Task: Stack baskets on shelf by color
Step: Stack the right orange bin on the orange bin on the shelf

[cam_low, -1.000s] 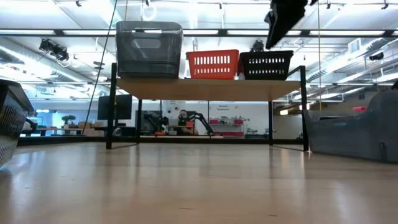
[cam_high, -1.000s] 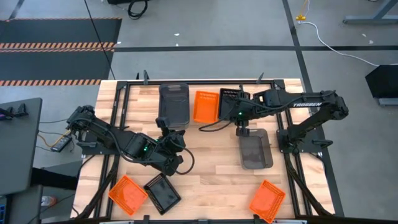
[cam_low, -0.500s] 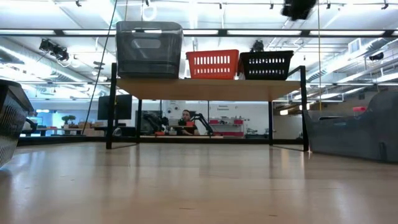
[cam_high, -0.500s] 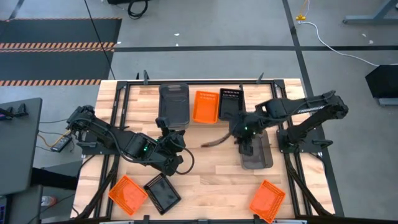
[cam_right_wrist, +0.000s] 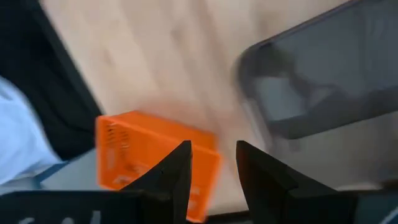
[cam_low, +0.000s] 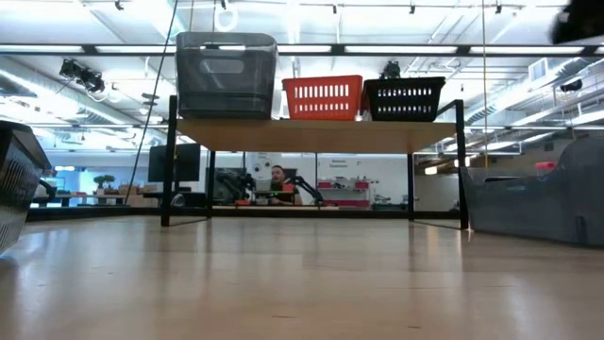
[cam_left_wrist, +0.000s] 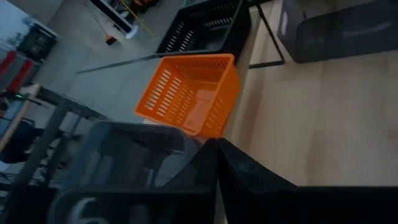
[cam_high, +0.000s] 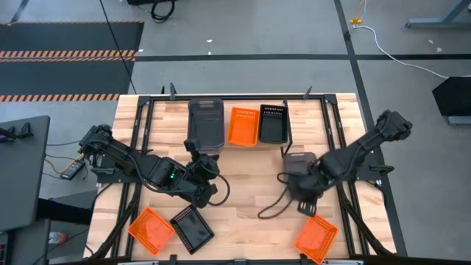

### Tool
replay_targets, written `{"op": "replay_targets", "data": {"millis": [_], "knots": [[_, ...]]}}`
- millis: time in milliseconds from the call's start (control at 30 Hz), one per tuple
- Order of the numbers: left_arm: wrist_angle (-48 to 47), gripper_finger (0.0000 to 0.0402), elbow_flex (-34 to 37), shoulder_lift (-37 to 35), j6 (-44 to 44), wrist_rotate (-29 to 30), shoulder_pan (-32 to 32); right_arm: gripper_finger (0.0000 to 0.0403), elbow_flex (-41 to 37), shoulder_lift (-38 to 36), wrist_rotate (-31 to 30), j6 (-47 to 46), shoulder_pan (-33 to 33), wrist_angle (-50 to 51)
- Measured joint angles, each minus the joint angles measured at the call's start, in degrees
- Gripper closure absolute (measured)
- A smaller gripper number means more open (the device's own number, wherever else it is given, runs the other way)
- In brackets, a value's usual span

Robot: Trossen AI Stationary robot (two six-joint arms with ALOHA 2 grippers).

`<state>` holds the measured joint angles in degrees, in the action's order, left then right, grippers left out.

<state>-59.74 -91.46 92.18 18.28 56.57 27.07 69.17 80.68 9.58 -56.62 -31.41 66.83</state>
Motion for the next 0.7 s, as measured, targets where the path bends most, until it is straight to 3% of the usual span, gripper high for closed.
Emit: {"op": "replay_targets", "data": {"millis": [367, 700], "knots": [[-0.13, 0.0383, 0.00, 0.04, 4.96, -8.24, 0.63, 0.0271, -12.34, 0.00, 1.82, -21.02, -10.57, -31.90], [-0.11, 0.0384, 0.04, 0.86, 6.90, -9.48, 3.93, 0.0271, -14.23, 5.45, 0.52, -30.90, -16.98, -36.68]]}}
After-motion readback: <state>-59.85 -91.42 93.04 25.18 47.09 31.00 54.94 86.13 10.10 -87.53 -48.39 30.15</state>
